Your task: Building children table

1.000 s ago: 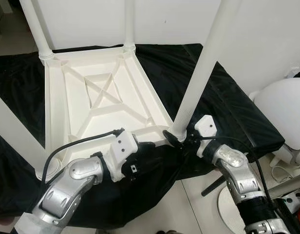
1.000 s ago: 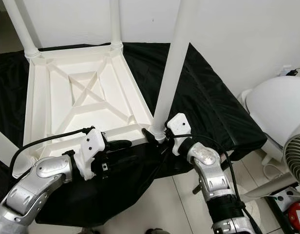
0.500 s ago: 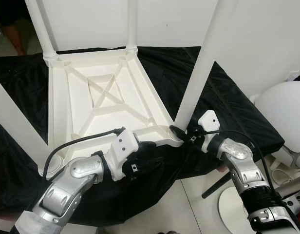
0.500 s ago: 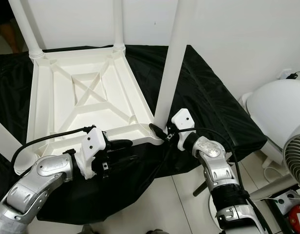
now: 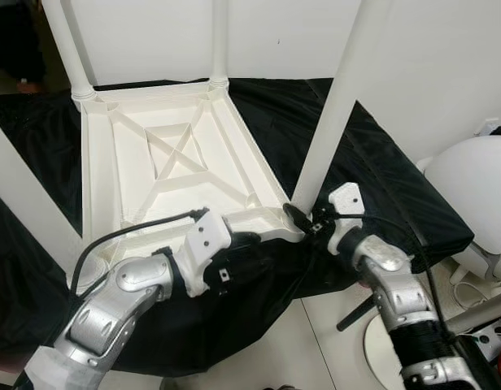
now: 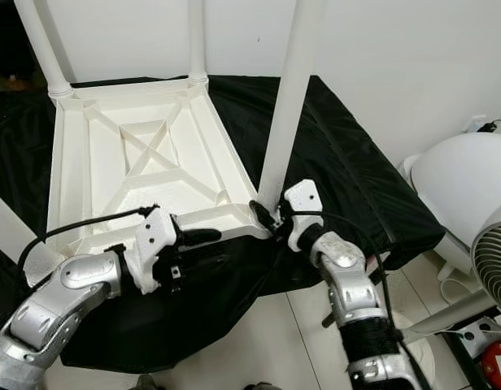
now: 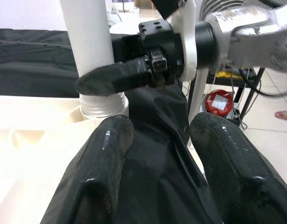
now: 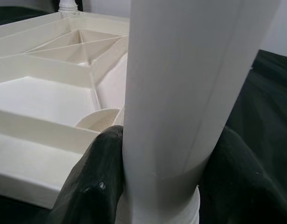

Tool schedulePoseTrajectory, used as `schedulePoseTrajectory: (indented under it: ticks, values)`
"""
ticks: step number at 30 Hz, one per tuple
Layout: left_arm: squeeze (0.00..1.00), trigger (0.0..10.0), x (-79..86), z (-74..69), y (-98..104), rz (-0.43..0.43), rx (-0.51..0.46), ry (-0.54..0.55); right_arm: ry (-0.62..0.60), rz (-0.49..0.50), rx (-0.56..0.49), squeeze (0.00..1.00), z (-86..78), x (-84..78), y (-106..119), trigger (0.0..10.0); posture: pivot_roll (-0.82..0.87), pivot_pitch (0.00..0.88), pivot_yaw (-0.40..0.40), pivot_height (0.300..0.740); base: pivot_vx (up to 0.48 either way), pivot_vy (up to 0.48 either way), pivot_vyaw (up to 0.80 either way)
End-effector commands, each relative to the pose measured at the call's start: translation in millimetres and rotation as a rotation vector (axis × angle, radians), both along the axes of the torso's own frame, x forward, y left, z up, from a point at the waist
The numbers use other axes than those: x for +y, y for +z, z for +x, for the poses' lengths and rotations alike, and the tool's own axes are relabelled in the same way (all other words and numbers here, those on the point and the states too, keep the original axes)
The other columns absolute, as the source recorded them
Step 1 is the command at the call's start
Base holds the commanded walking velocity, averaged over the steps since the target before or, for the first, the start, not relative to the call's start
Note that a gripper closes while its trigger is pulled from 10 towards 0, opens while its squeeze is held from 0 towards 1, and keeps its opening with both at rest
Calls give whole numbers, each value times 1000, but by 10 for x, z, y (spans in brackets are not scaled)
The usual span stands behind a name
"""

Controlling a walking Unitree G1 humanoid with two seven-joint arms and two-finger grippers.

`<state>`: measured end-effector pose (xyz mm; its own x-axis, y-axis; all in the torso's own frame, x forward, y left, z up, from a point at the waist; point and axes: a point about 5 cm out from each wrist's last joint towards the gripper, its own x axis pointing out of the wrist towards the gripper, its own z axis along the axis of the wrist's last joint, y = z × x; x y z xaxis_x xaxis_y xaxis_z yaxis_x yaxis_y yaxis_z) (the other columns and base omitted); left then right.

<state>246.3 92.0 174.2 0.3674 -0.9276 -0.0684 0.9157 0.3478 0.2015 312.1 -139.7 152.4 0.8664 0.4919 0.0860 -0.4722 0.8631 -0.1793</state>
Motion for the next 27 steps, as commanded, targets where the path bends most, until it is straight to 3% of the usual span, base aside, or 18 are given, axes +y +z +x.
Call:
schedulePoseTrajectory:
  ticks: [1, 8, 9, 12, 14, 20, 23, 24, 25, 26, 27]
  values:
    - [0, 10000, 12, -4, -9, 3, 18, -27, -51, 15, 7, 0, -18, -25, -5, 10000, 31, 72, -30, 740, 0, 0, 0]
    - [0, 10000, 22, -11, -3, 5, 19, -27, -239, 133, 27, 0, -115, 113, -17, 10000, 30, 81, -24, 740, 0, 0, 0]
    - [0, 10000, 29, -10, -2, 7, 19, -27, -338, 174, 32, 0, -170, 212, -21, 10000, 30, 82, -22, 740, 0, 0, 0]
    - [0, 10000, 31, -9, -2, 9, 19, -28, -377, 188, 38, 0, -185, 243, -29, 10000, 30, 82, -22, 740, 0, 0, 0]
    - [0, 10000, 34, -3, 3, 8, 19, -28, -467, 219, 46, 0, -224, 318, -42, 10000, 31, 83, -21, 740, 0, 0, 0]
    - [0, 10000, 29, 9, 14, 3, 19, -27, -484, 240, 53, 0, -268, 436, -30, 10000, 31, 84, -15, 740, 0, 0, 0]
    - [0, 10000, 30, 11, 18, 4, 19, -31, -474, 226, 45, 0, -273, 414, -13, 10000, 31, 84, -15, 740, 0, 0, 0]
    - [0, 10000, 31, 12, 21, 6, 18, -32, -468, 229, 39, 475, -275, 390, 0, 10000, 31, 84, -15, 740, 0, 0, 0]
    - [0, 10000, 31, 12, 21, 6, 18, -32, -468, 229, 39, 475, -275, 390, 0, 10000, 31, 84, -15, 740, 0, 0, 0]
    - [0, 10000, 33, 17, 24, 6, 17, -32, -462, 237, 34, 957, -279, 379, 17, 10000, 30, 84, -15, 740, 0, 0, 0]
    - [0, 10000, 36, 21, 28, 7, 16, -32, -444, 244, 22, 1000, -286, 366, 44, 10000, 31, 84, -15, 740, 0, 0, 0]
